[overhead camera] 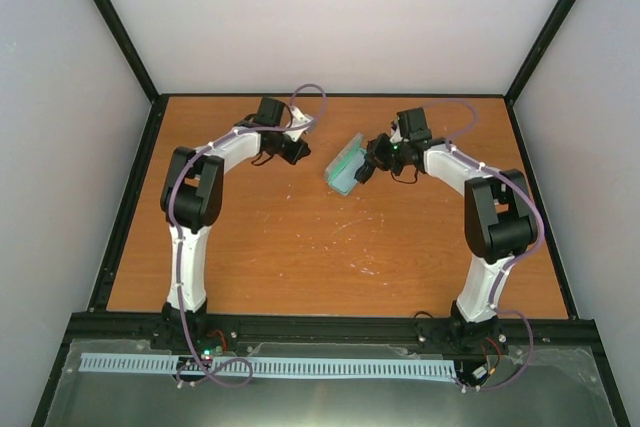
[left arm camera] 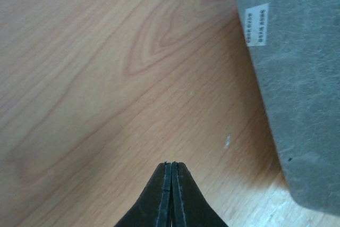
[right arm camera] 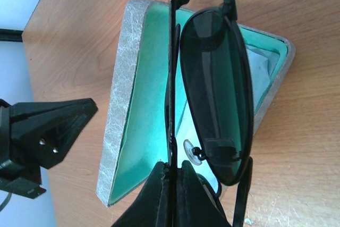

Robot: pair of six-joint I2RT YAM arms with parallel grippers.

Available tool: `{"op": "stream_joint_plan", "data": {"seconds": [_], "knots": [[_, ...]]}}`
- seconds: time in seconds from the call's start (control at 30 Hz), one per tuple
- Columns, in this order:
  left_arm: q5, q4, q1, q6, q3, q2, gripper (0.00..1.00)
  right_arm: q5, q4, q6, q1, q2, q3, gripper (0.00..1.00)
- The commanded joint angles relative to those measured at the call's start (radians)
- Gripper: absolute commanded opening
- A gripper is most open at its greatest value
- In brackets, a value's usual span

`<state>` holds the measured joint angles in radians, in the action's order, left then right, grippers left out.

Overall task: Organize the sunglasses
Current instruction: Adjust the sunglasses case at the center of the board.

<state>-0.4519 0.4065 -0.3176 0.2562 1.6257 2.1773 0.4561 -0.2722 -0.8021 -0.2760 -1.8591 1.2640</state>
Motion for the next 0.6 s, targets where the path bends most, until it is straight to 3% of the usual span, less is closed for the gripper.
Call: {"op": "stream_joint_plan", "data": {"seconds": [0.0, 0.57], "knots": [[-0.032, 0.026, -0.047, -0.026, 0.046, 0.038, 0.04, -0.007, 0.02, -0.001, -0.011, -0.035, 0.044, 0.03], [-0.075, -0.01, -0.127, -0.109, -0.005, 0.041, 0.04, 0.016, 0.027, 0.01, -0.033, -0.132, 0.085, 0.03]]}}
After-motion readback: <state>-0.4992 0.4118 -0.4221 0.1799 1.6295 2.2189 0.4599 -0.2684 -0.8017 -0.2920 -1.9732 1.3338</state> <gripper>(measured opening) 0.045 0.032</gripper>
